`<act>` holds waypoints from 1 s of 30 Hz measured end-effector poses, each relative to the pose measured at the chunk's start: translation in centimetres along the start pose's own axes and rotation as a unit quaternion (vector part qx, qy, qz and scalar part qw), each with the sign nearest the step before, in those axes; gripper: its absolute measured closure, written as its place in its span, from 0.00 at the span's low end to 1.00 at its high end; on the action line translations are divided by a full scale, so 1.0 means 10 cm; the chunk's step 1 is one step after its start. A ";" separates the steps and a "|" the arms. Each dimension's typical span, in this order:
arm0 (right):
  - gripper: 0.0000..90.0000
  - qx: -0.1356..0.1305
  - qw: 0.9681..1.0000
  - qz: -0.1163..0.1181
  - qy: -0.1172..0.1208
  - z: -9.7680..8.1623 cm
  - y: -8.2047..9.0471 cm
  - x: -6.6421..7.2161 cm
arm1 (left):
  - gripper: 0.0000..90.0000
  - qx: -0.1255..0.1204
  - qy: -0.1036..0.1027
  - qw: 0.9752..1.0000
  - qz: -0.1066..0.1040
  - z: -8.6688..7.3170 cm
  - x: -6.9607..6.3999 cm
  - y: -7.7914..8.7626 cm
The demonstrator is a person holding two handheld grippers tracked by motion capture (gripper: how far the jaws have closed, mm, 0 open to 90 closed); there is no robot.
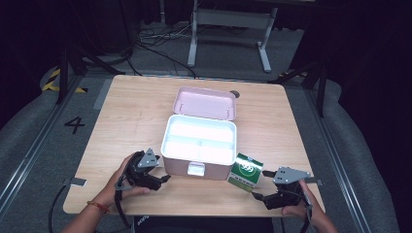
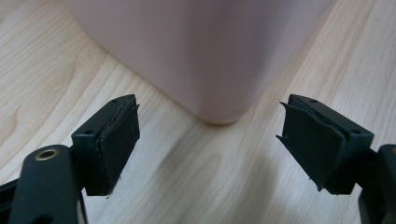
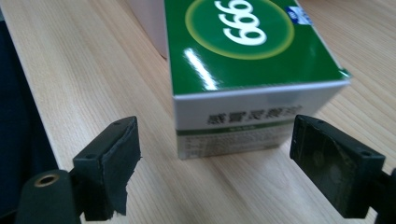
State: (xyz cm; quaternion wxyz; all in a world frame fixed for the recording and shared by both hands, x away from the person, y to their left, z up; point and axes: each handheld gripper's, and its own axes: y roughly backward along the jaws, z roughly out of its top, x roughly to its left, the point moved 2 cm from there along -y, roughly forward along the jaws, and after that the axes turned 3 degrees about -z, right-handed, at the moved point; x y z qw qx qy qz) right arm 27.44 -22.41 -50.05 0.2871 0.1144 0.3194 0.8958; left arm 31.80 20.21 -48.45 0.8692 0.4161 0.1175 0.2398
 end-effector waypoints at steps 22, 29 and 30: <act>0.17 0.002 0.999 -0.037 0.003 0.12 -0.18 -0.17 | 0.18 -0.006 0.003 1.000 0.022 0.18 -0.03 -0.11; 0.17 0.003 0.999 -0.035 -0.002 0.12 -0.13 -0.26 | 0.15 -0.007 0.012 1.000 0.022 0.26 -0.07 -0.19; 0.17 0.003 0.999 -0.041 -0.007 0.11 -0.12 -0.30 | 0.15 -0.013 0.020 1.000 0.017 0.29 -0.08 -0.22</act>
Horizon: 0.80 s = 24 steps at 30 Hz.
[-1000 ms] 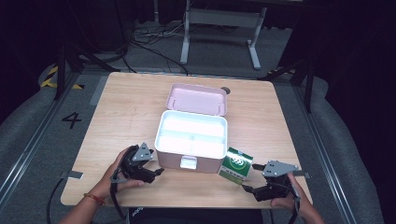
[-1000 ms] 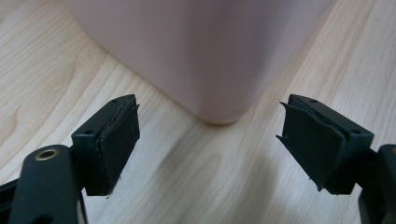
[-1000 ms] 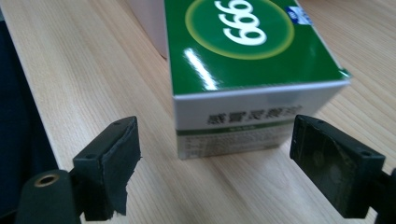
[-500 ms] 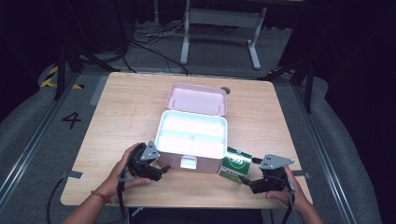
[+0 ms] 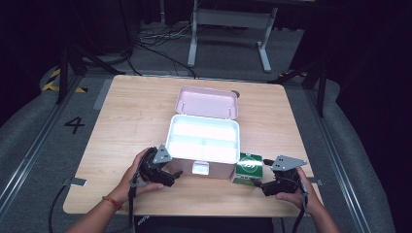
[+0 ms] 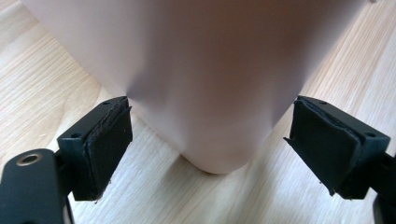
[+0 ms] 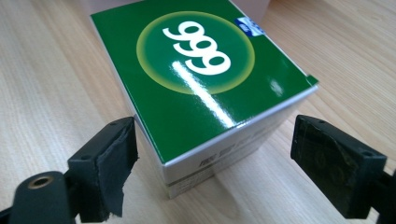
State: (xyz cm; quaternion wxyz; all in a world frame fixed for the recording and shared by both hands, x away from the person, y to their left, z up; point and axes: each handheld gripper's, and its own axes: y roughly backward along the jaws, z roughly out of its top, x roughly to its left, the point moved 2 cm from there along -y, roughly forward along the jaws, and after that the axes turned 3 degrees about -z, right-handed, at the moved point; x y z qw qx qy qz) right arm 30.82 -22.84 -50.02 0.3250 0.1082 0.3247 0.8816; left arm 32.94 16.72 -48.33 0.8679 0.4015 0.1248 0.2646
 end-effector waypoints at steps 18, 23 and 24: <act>0.21 0.019 1.000 0.000 0.004 -0.24 0.07 0.02 | 0.20 0.025 -0.008 0.999 -0.027 -0.24 0.08 0.13; 0.21 0.050 0.999 0.012 0.011 -0.41 0.03 0.00 | 0.22 0.030 -0.024 0.999 -0.031 -0.27 0.17 0.18; 0.20 0.051 0.999 0.017 0.009 -0.44 0.01 -0.02 | 0.25 0.022 -0.025 0.999 -0.038 -0.22 0.22 0.22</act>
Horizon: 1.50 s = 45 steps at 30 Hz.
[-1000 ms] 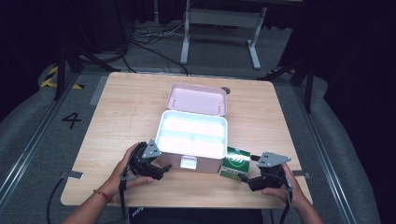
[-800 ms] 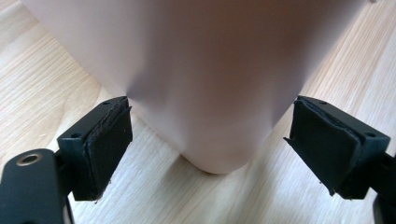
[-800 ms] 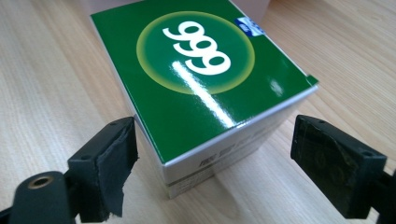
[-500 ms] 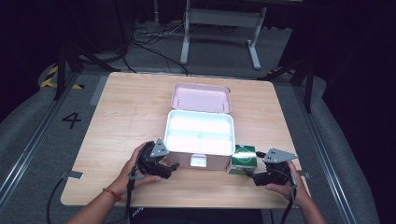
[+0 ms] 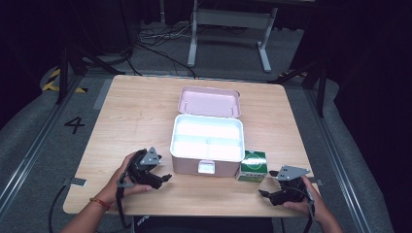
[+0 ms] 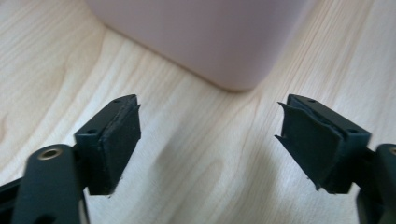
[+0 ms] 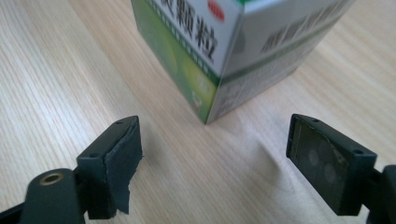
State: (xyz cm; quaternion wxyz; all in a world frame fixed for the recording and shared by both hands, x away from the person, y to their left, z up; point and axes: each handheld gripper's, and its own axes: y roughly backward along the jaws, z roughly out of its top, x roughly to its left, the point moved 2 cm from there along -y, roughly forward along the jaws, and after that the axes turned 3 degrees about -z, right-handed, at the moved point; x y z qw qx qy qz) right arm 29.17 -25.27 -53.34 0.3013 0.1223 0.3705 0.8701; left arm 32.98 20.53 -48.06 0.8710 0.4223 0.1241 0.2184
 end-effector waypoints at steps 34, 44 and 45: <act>0.15 -0.036 0.998 0.007 -0.047 -0.06 -0.08 -0.07 | 0.37 0.033 -0.155 0.987 -0.020 1.63 0.23 0.57; 0.15 -0.035 0.998 0.005 -0.047 -0.06 -0.08 -0.07 | 0.43 0.134 -0.209 0.968 -0.039 1.85 0.24 0.30; 0.15 -0.035 0.998 0.004 -0.048 -0.06 -0.08 -0.07 | 0.44 0.156 -0.216 0.963 -0.037 1.86 0.24 0.27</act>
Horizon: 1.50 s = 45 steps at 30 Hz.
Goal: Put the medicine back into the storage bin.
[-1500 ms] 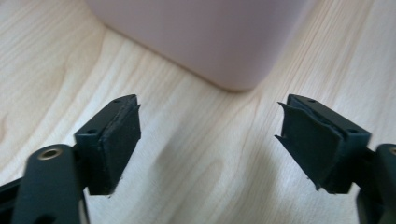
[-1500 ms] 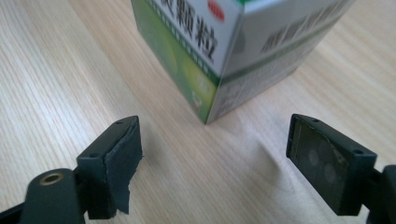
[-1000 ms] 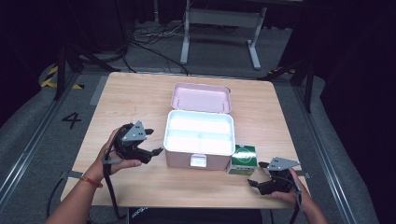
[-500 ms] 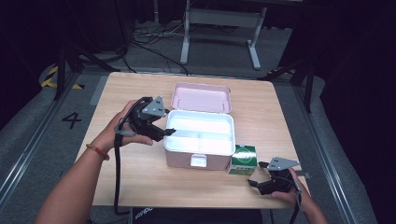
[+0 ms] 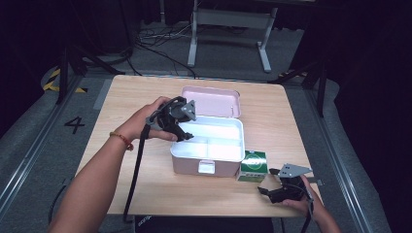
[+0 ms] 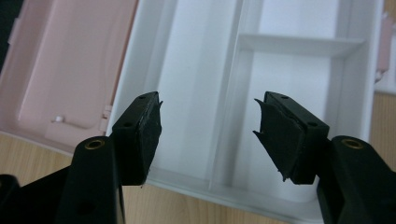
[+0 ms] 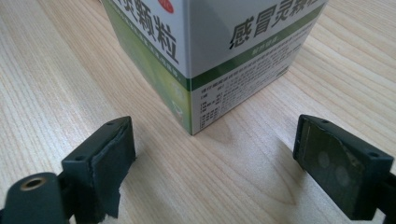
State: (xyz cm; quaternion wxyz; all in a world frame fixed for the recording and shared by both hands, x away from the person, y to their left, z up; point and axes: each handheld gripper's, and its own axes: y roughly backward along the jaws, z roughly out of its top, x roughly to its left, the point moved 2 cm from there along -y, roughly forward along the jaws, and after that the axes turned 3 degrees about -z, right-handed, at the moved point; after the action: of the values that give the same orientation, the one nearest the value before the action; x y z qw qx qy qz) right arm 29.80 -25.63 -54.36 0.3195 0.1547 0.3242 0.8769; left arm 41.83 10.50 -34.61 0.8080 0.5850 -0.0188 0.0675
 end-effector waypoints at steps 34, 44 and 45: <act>0.14 -0.001 1.000 0.003 0.002 0.01 -0.01 0.00 | 0.97 0.139 -0.060 0.985 -0.084 0.57 0.01 -0.57; 0.14 -0.001 1.000 0.004 0.002 0.01 -0.01 0.00 | 0.97 0.136 -0.054 0.985 -0.092 0.57 0.02 -0.57; 0.14 -0.001 1.000 0.004 0.002 0.01 -0.01 0.00 | 0.97 0.133 -0.054 0.985 -0.093 0.56 0.02 -0.57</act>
State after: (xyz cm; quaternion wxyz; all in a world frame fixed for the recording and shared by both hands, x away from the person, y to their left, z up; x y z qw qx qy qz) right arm 29.92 -25.58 -54.38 0.3156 0.1542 0.3237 0.8785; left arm 43.09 3.44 -38.21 0.7238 0.6890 0.0010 -0.0381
